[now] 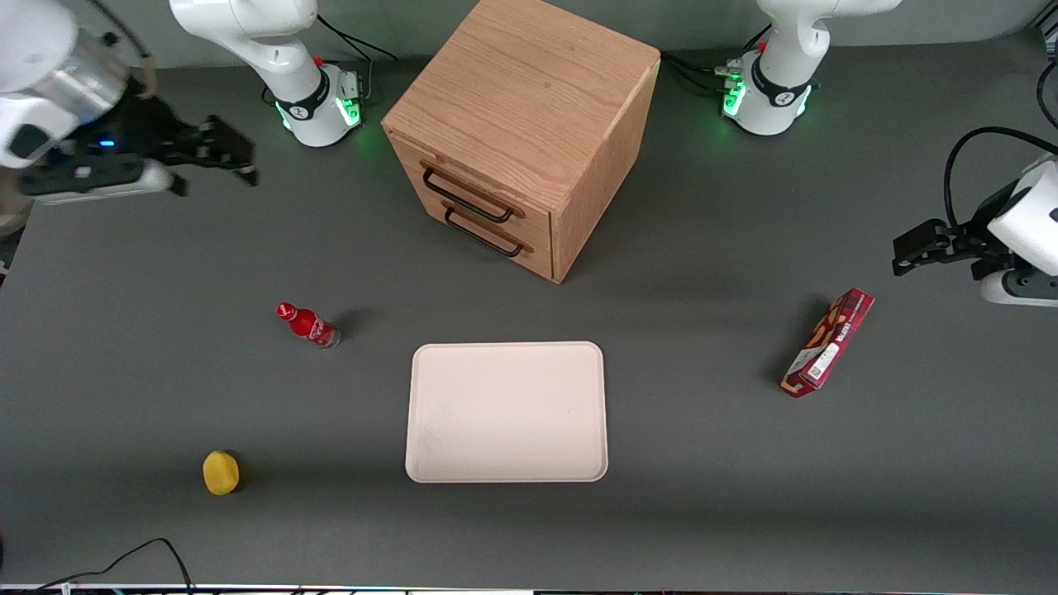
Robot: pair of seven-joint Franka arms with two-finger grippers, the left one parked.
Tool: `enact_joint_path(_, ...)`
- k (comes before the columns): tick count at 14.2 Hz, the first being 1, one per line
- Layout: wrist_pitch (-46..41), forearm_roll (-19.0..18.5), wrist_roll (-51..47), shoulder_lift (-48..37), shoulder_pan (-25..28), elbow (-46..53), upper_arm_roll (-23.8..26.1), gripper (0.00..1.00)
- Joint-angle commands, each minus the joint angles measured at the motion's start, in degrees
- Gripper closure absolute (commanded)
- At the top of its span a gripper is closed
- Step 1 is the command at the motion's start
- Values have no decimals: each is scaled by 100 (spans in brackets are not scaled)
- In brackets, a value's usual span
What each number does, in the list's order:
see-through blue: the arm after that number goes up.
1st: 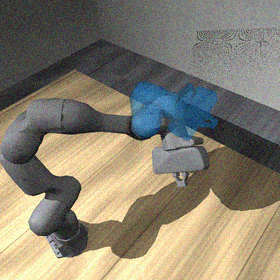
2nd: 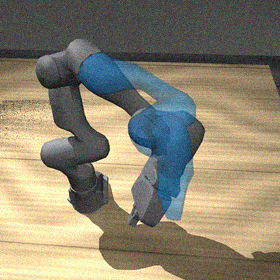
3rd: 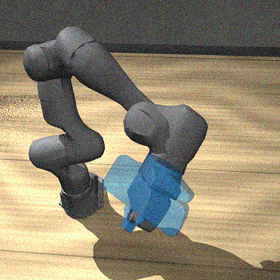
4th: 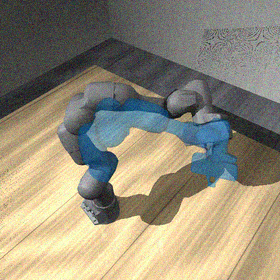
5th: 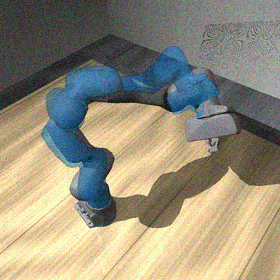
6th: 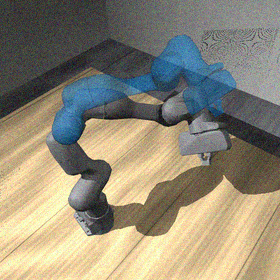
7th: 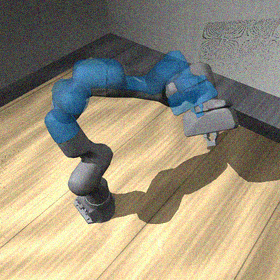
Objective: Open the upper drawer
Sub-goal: 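Move the right gripper toward the wooden cabinet's upper drawer handle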
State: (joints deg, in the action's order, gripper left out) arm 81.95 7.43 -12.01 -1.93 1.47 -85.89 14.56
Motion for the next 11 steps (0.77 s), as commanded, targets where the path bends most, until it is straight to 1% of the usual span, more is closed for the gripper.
enact_joint_path(1, -39, 285, 137, 219, 2, 275, 239, 0)
enact_joint_path(3, 310, 312, 190, 377, 28, 284, 669, 0)
enact_joint_path(4, 399, 303, 477, 508, 37, 284, 827, 0)
enact_joint_path(5, 435, 303, 1115, 657, 37, 275, 977, 0)
enact_joint_path(6, 470, 260, 1774, 746, 46, 266, 1022, 0)
enact_joint_path(8, 506, 294, 2875, 913, 55, 266, 1057, 0)
enact_joint_path(9, 523, 312, 3219, 966, 55, 266, 1084, 0)
enact_joint_path(11, 585, 330, 3511, 1237, 46, 266, 1346, 0)
